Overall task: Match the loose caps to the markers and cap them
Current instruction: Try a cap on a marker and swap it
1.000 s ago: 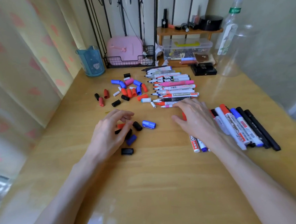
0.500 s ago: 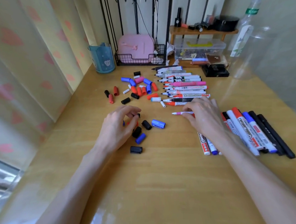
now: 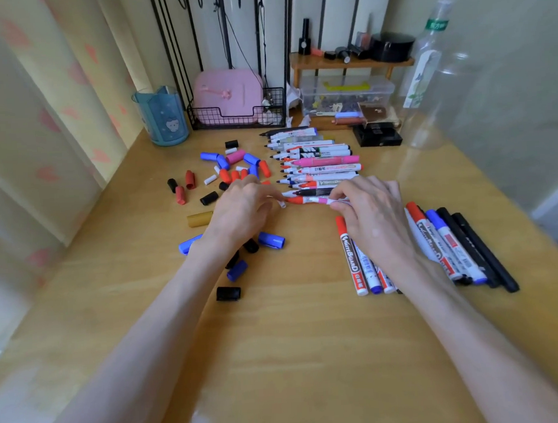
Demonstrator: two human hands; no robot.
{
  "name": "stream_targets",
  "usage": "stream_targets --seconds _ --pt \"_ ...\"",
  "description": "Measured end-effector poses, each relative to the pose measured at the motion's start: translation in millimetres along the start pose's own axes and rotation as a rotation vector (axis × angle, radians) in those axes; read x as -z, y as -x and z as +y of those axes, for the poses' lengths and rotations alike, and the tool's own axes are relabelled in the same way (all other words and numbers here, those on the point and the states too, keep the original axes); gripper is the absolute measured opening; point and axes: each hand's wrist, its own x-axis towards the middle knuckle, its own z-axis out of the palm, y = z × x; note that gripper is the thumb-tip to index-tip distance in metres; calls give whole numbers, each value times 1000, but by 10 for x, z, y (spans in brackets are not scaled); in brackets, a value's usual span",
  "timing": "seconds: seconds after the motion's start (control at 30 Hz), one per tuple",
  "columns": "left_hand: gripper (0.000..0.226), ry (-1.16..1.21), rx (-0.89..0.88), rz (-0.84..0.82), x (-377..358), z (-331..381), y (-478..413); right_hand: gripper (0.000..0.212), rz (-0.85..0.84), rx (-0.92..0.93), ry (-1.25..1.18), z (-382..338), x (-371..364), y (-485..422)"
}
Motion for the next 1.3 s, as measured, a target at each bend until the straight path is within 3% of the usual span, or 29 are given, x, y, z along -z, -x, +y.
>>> stream_targets --seconds 0.1,0.23,0.37,0.53,0.7,0.83,0.97,1.13,1.3 --pt "16 -12 2 -10 13 -19 -11 3 14 -12 1 29 15 16" --pt "23 -2 -21 -23 2 -34 -10 4 24 -21 -9 27 15 17" --pt "12 -57 -18 -31 1 -30 -13 3 32 -11 -4 16 8 18" --pt "7 -50 -102 -35 38 -76 23 3 46 95 69 -39 31 40" --pt "27 -10 -57 -6 41 -175 155 4 13 99 30 -116 38 52" --pt "25 -79 11 4 78 -199 183 3 -25 104 -4 -151 55 66" --pt "14 102 -36 59 149 -134 303 6 -68 113 -76 -175 75 86" --pt "9 453 52 42 298 26 609 7 -51 61 -217 -198 29 173" --pt "8 478 117 -20 330 11 769 5 -54 4 -355 -214 6 227"
